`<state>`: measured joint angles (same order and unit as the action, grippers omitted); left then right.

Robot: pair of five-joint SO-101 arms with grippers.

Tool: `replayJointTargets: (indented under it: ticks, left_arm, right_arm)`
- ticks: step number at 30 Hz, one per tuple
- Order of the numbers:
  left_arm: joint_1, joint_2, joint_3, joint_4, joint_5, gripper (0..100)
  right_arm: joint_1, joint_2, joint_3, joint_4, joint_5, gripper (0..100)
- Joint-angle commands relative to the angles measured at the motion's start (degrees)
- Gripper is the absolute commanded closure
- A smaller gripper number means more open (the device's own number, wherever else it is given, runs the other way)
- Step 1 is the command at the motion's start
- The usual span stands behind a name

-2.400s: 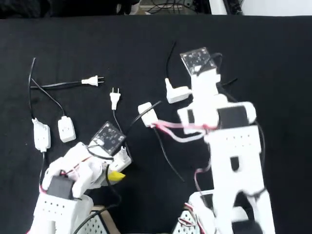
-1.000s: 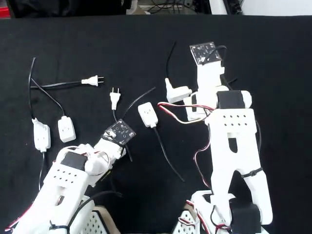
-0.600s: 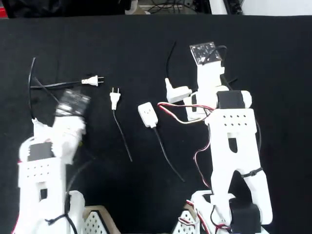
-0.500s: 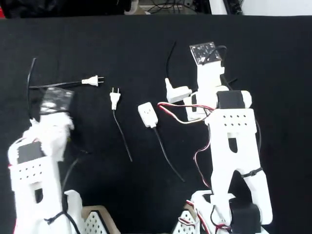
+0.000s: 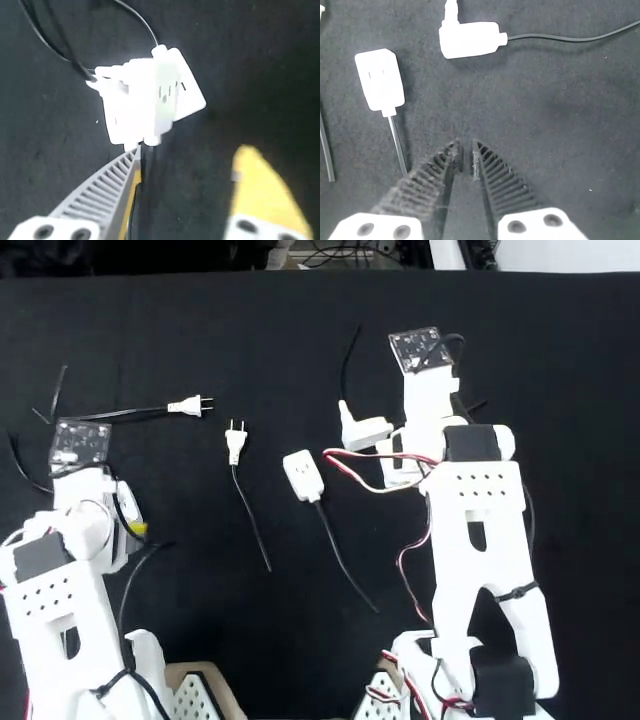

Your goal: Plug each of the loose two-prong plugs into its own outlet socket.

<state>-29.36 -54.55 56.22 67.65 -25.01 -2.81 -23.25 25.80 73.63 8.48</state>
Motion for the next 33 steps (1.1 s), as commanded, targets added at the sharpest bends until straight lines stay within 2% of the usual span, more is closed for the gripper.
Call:
replayJointTargets:
  ticks: [1,4,7,11,14,18,23,28,33]
  left_arm:
    - [-0.22,-0.62,-7.78,5.98,7.21,58]
    - [-2.42,-0.62,-10.24,6.59,12.66,58]
    - [-12.62,-0.62,-12.44,5.27,13.45,58]
    - [-27.65,0.00,-10.86,-1.49,13.27,58]
    - [-32.66,-0.09,-5.05,-7.74,10.81,58]
    - [-30.99,-0.18,2.59,-13.80,8.79,58]
    - [-28.00,-0.53,6.55,-13.54,8.88,58]
    - [-20.44,-0.62,12.53,-13.19,8.70,58]
    - [-16.31,-0.62,17.19,-15.65,8.44,58]
  right_arm:
    - [0.70,-0.22,-0.04,-0.53,-0.53,97.2]
    - [0.70,-0.22,-0.04,-0.53,-0.53,97.2]
    - [0.79,-0.13,-0.04,-0.53,-0.53,97.2]
    - [0.79,-0.13,-0.04,-0.53,-0.53,97.2]
    - [0.79,-0.04,-0.04,-0.53,-0.53,97.2]
    - [0.88,-0.04,-0.04,-0.53,-0.18,97.2]
    - [0.09,0.13,0.48,-0.44,2.73,97.2]
    - [-7.56,5.41,0.84,-0.88,4.75,96.6]
    - [-14.15,16.48,-4.35,-3.25,4.31,81.2]
